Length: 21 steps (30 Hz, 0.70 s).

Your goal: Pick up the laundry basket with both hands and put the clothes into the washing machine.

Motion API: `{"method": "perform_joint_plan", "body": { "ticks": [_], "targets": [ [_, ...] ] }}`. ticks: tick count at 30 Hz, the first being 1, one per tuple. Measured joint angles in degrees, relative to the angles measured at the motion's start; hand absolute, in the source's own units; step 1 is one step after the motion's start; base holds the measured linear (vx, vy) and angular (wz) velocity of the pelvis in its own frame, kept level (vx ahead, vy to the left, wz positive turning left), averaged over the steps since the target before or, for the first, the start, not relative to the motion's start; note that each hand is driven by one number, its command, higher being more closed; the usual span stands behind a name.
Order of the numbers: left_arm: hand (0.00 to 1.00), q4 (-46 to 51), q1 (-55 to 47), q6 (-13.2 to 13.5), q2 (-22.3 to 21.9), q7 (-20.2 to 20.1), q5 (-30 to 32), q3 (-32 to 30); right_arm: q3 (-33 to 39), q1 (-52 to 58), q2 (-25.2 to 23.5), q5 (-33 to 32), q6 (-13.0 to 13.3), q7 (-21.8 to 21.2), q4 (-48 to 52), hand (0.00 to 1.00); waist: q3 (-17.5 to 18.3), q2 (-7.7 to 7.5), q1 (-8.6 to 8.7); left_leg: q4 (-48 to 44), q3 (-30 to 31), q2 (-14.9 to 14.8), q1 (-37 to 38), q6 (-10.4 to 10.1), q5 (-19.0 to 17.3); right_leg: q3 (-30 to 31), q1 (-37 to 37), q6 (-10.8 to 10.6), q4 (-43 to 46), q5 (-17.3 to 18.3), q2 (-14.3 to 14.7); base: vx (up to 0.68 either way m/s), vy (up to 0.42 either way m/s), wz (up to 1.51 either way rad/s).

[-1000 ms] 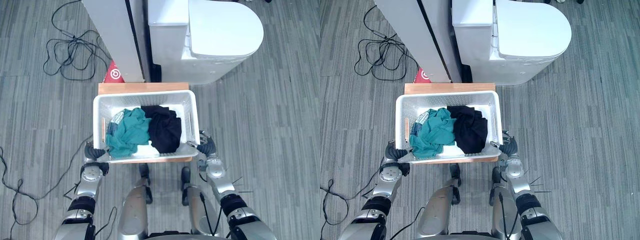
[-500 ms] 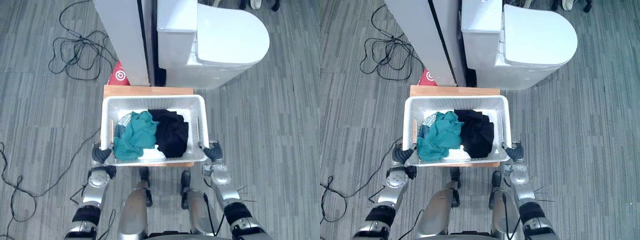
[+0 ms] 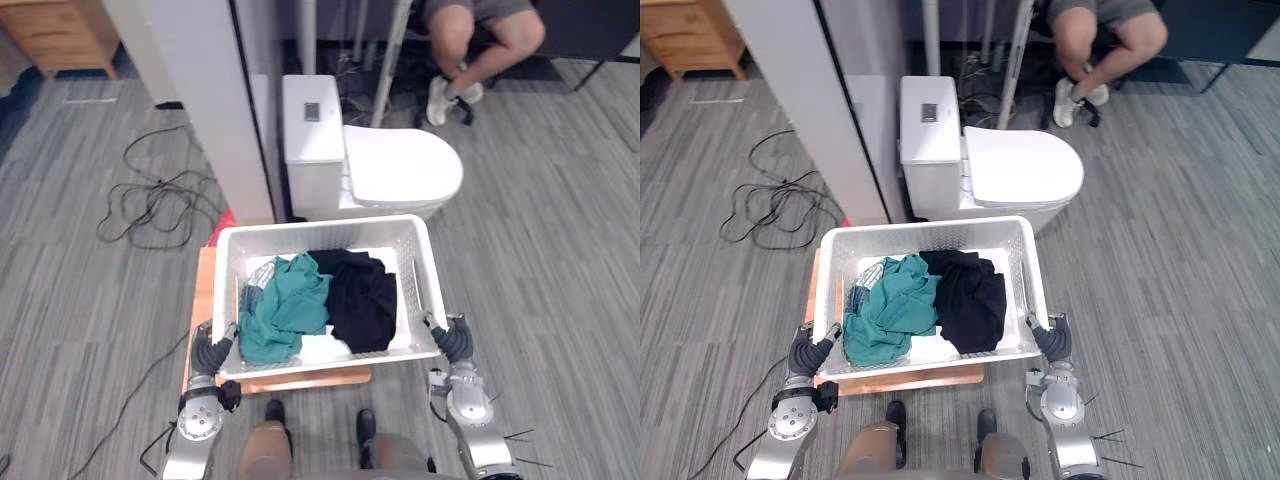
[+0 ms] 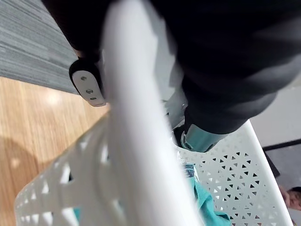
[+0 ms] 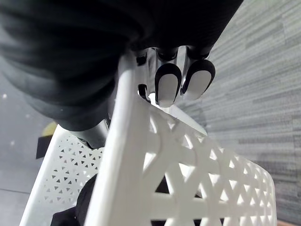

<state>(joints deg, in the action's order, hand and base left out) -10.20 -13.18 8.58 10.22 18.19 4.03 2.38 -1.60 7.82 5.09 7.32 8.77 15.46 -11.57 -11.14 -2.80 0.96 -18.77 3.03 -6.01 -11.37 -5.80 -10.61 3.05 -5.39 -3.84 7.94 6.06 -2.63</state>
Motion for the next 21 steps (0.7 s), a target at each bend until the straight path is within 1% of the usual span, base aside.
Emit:
{"method": "perform_joint_plan", "body": {
  "ticks": [1,3,4,6,7,8,9,10,11,12,13,14,15,16,17,18,19,20,21],
  "targets": [
    [1.0,0.31,-0.05,0.0,0.1,-0.07,0.0,0.16,0.13,-0.05,0.02,-0.08,-0.03,-0.1,0.0,1.0,0.22,0.0,0.11,-0.13,-0.44,-0.27,0.06,0.15,-0.78,0.84,-0.4,-0.07,0.06,-0.27,0.64,0.0,0.082,-0.86],
    [1.0,1.69,-1.17,0.0,1.57,-0.42,-0.01,0.95,0.19,0.48,-0.13,-0.25,-0.11,-0.54,1.44,1.0,0.97,-0.97,0.78,-0.29,-5.2,-0.84,0.59,0.76,-1.36,5.89,-2.36,-0.64,-0.11,-1.77,0.82,-0.02,0.06,-1.06],
    [1.0,2.03,-1.41,0.0,1.77,-0.43,-0.02,1.08,0.18,0.48,0.0,-0.3,-0.11,-0.62,1.77,1.0,1.01,-1.03,0.8,-0.45,-6.83,-1.03,0.67,0.96,-1.66,7.64,-3.09,-0.64,-0.15,-2.38,0.96,-0.05,0.101,-1.33],
    [1.0,3.18,-1.51,0.0,1.99,-0.5,-0.74,1.32,0.17,-0.3,0.66,-0.73,-0.25,-0.65,1.68,1.0,1.01,-1.04,1.11,-1.46,-13.17,-1.68,0.67,2.04,-2.66,14.05,-6.27,-0.89,-0.34,-5.3,1.68,-0.08,0.125,-1.46],
    [1.0,3.18,-1.41,0.0,2.16,-0.54,-1.01,1.38,0.1,-0.55,0.82,-0.81,-0.26,-0.66,1.65,1.0,1.01,-1.02,1.43,-1.71,-14.91,-1.9,0.66,2.33,-2.86,14.56,-7.14,-0.78,-0.44,-6.39,1.83,-0.1,0.121,-1.49],
    [1.0,3.17,-1.09,0.0,2.34,-0.76,-1.18,1.41,0.03,-0.94,1.1,-1.03,-0.3,-0.68,1.63,1.0,0.97,-0.91,1.95,-1.8,-17.75,-2.56,0.71,2.62,-2.96,11.7,-8.79,0.16,-1.1,-9.25,2.05,-0.12,0.098,-1.24],
    [1.0,3.17,-0.81,-0.01,2.33,-0.78,-1.2,1.41,0.04,-1.06,1.19,-1.14,-0.31,-0.68,1.58,1.0,0.93,-0.74,2.03,-1.69,-19.53,-3.26,0.84,2.76,-2.98,9.01,-9.01,2.19,-2.43,-11.16,2.0,-0.17,0.062,-1.5],
    [1.0,3.11,-0.33,-0.07,2.54,-0.88,-1.21,1.41,0.05,-1.09,1.53,-1.2,-0.33,-0.66,1.53,1.0,0.83,-0.8,2.41,-0.55,-23.63,-4.57,1.6,3.6,-2.48,-0.11,-9.0,5.47,-3.75,-11.67,0.82,-0.14,0.022,-1.5],
    [1.0,2.87,-0.33,-0.28,2.52,-1.15,-1.24,1.45,0.24,-1.01,1.06,-1.19,-0.4,-0.67,1.53,1.0,0.94,-1.23,2.63,-0.1,-27.63,-4.61,3.22,3.86,-2.31,-12.57,-9.21,7.34,-1.34,-8.4,-1.79,-0.12,0.009,-1.52],
    [1.0,2.83,-0.41,-0.7,2.26,-1.24,-1.32,1.57,0.37,-1.05,1.14,-1.18,-0.43,-0.67,1.52,1.0,0.81,-1.02,2.63,0.15,-29.91,-5.07,4.29,3.87,-2.32,-16.54,-9.23,7.55,-0.64,-7.52,-3.16,-0.09,0.039,-1.69],
    [1.0,2.84,-0.55,-0.83,2.3,-1.53,-1.76,1.75,0.52,-0.97,1.57,-1.17,-0.49,-0.68,1.51,1.0,0.56,-0.44,2.65,0.84,-34.32,-5.94,6.73,3.79,-2.38,-24.0,-9.69,8.88,3.23,-5.53,-6.4,-0.11,0.002,-1.71],
    [1.0,2.86,-0.51,-0.84,2.43,-1.54,-1.92,1.75,0.49,-0.81,1.46,-1.19,-0.49,-0.69,1.53,1.0,0.55,-0.28,2.93,0.64,-37.93,-7.05,8.57,2.86,-3.09,-28.36,-10.25,9.56,8.07,-3.75,-8.62,-0.08,-0.039,-1.67],
    [1.0,2.86,-0.49,-0.84,2.42,-1.55,-1.97,1.79,0.51,-0.73,1.47,-1.18,-0.49,-0.69,1.53,1.0,0.65,-0.47,3.06,0.15,-39.69,-7.47,9.47,2.19,-3.69,-29.71,-10.44,10.02,10.46,-3.27,-9.41,-0.03,-0.111,-1.62],
    [1.0,2.85,-0.49,-0.88,2.24,-1.54,-2.23,2.19,0.58,-0.8,1.93,-1.21,-0.49,-0.69,1.55,1.0,1.01,-1.08,3.08,-1.71,-42.73,-8.22,11.01,0.46,-5.57,-30.52,-10.6,7.54,11.83,-3.42,-10.12,0.01,-0.133,-1.58],
    [1.0,2.84,-0.35,-1.19,1.94,-1.54,-2.4,2.95,0.63,-1.14,2.73,-1.35,-0.55,-0.68,1.53,1.0,1.23,-0.41,3.92,-2.63,-45.12,-9.76,12.06,-1.16,-6.67,-28.58,-10.99,5.23,10.94,-3.01,-7.6,0.03,-0.14,-1.52],
    [1.0,2.86,-0.27,-1.24,1.96,-1.54,-2.42,3.54,0.66,-1.16,3.41,-1.68,-0.58,-0.65,1.54,1.0,1.44,-0.1,4.44,-2.14,-45.96,-10.18,12.54,-1.41,-6.82,-28.17,-11.03,5.07,9.98,-2.9,-6.39,0.06,-0.148,-1.37],
    [1.0,2.85,-0.26,-1.29,1.97,-1.54,-2.49,4.34,0.71,-1.25,4.42,-2.42,-0.63,-0.64,1.54,1.0,1.78,0.37,4.57,-0.63,-46.75,-10.44,13.44,-1.43,-6.83,-27.79,-11.08,4.5,8.17,-2.51,-4.38,0.11,-0.174,-1.67],
    [1.0,2.95,-0.73,-1.35,1.54,-1.54,-3.4,4.91,0.75,-1.39,5.31,-2.79,-0.73,-0.64,1.96,1.0,2.78,1.67,4.25,-1.13,-49.3,-13.14,14.25,-2.37,-7.16,-26.59,-12.88,6.77,12.45,-0.64,-3.05,0.21,-0.2,-2.02],
    [1.0,2.61,-0.75,-1.49,1.16,-1.54,-3.81,5.25,0.75,-1.17,6.01,-2.86,-0.88,-0.63,2.98,1.0,2.94,1.75,4.94,-6.55,-50.5,-15.56,15.27,-3.35,-8.36,-24.54,-12.86,6.39,15.08,1.43,-1.69,0.24,-0.19,-1.88]
  ]
}}
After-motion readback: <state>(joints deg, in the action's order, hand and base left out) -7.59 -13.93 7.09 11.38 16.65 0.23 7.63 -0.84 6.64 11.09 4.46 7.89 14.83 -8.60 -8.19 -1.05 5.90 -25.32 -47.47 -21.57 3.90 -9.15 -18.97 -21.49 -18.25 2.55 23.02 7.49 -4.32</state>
